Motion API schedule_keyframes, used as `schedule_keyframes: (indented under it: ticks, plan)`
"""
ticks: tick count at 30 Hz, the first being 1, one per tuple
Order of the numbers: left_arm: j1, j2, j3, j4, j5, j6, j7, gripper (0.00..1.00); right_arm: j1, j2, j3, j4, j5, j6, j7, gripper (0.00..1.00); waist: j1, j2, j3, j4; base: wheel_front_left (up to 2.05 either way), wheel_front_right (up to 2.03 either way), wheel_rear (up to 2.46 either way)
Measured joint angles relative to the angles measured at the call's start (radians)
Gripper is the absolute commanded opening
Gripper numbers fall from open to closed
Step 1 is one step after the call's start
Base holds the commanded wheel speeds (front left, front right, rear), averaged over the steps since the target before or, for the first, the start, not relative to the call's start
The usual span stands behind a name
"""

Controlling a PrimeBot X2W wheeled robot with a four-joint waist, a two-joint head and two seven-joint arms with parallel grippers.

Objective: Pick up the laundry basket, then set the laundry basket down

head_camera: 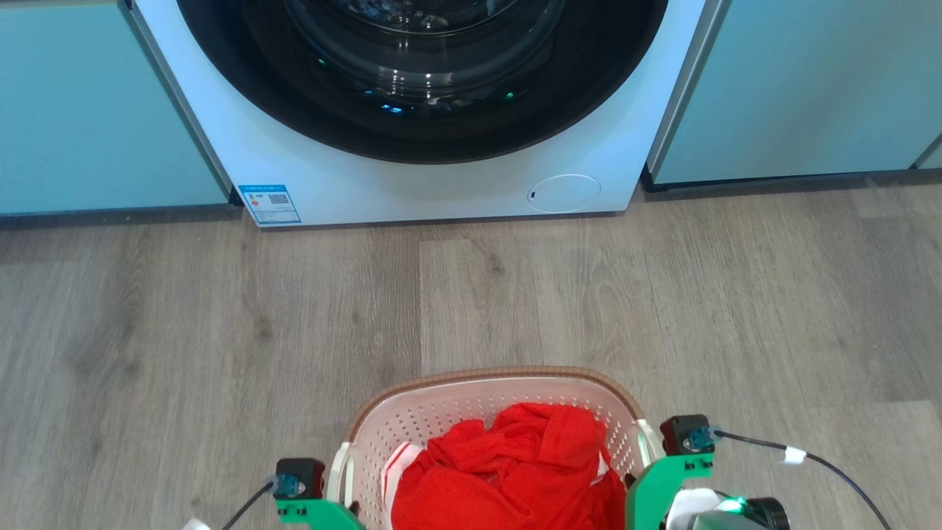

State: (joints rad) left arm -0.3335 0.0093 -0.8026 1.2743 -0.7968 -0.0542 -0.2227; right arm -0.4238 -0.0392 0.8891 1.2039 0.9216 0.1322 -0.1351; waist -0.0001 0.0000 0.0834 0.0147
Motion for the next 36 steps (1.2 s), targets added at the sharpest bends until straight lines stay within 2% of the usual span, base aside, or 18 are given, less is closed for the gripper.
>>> schedule_keyframes:
  ticks: [36]
  plan:
    - [-0.026, 0.0, -0.019, 0.007, -0.015, 0.0, -0.014, 0.0, -0.052, 0.0, 0.119, 0.027, 0.111, 0.0, -0.039, 0.0, 0.0001, 0.0, 0.047, -0.005, 0.0, 0.0, 0.0]
